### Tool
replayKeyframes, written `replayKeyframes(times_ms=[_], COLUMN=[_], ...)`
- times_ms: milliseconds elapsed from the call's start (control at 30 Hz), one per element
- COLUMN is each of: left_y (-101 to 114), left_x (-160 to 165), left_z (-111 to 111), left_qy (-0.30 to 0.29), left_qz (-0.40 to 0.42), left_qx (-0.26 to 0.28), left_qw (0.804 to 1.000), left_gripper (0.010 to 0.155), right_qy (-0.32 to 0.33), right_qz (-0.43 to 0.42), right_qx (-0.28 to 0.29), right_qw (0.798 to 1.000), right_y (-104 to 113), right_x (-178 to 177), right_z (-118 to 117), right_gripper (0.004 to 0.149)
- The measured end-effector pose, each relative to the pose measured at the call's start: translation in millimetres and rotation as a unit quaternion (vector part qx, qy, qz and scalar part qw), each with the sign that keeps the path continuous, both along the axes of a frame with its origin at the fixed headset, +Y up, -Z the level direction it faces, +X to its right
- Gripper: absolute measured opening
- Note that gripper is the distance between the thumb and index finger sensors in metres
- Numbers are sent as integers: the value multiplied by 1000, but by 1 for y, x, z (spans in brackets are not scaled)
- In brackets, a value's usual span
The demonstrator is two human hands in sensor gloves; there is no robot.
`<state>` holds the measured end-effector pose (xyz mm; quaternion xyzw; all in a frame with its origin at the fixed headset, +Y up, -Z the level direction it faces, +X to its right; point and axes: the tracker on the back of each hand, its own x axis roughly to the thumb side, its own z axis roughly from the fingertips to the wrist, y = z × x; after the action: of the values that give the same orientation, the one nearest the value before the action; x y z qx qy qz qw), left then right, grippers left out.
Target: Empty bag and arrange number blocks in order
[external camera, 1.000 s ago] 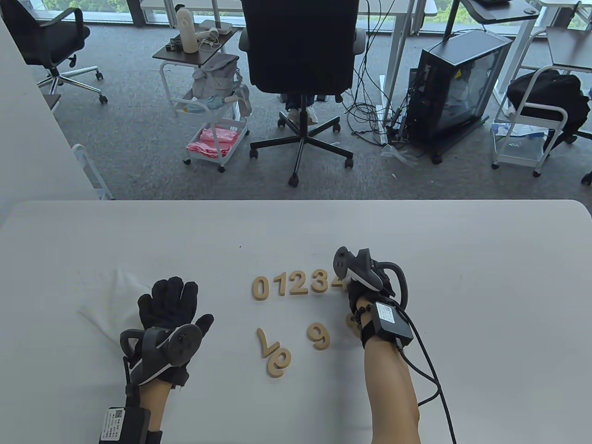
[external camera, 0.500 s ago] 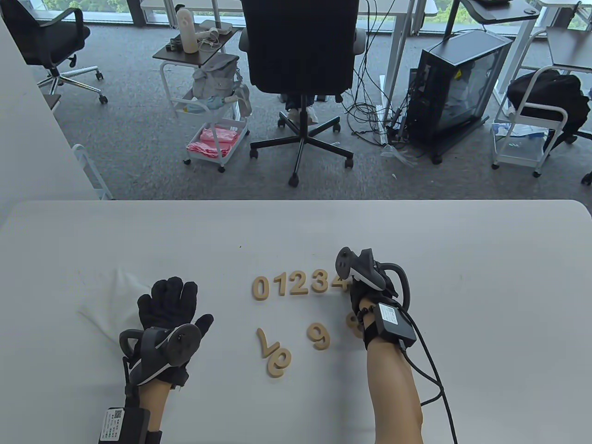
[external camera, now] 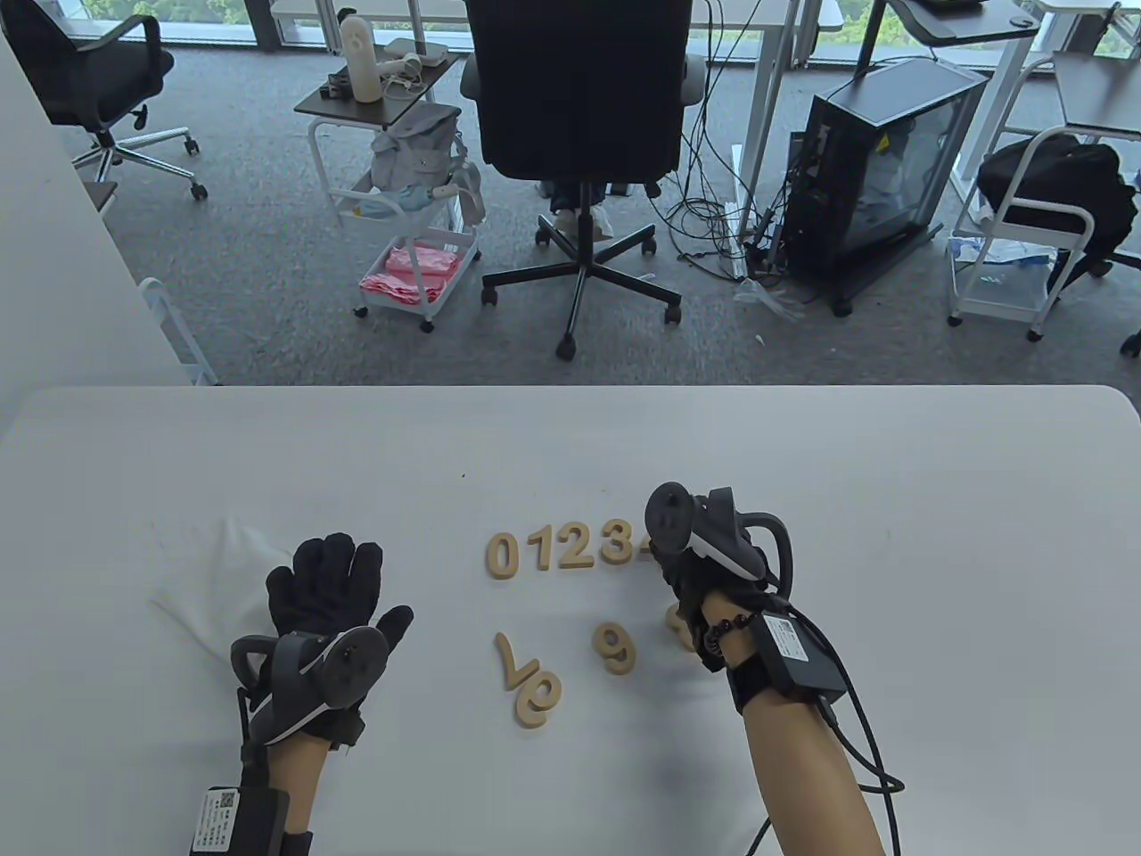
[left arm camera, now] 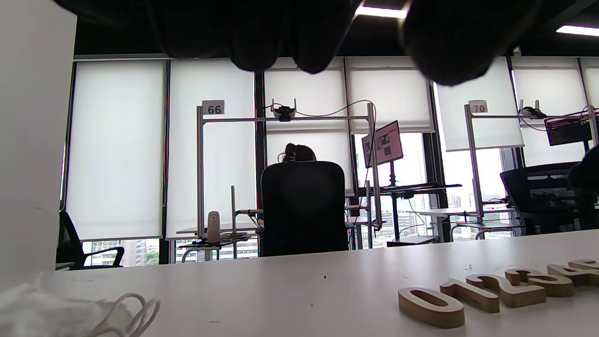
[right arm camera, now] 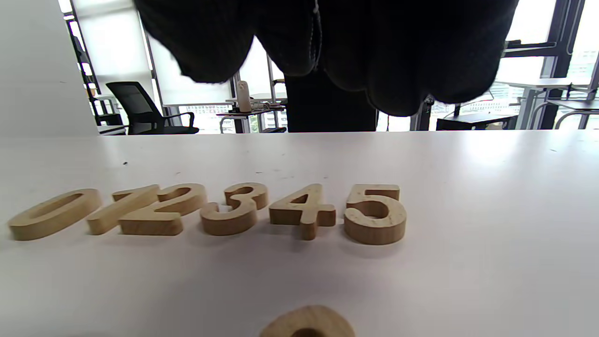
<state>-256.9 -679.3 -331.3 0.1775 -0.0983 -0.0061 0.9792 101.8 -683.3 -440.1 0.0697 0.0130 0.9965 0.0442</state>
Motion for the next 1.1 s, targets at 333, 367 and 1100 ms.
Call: replayKeyframes(times_ms=[333,367,1100], left_y=[0,0,-2], left_x=[0,0,3], left_z=[1,1,1], left_qy=[-3,-3,-5], left_qz=[1,1,-5], left_qx=[5,5,2], left_qw=[1000,1000,1000], left_gripper=[76,76,77], right_qy=[113,125,213], right_qz=[-35,-30,108], right_qx=[36,35,-5], right_qw=[992,991,971], right_y=[6,4,-77], right_x=[-52,-57,-145], right_z=[75,79,119], right_gripper=[63,63,85])
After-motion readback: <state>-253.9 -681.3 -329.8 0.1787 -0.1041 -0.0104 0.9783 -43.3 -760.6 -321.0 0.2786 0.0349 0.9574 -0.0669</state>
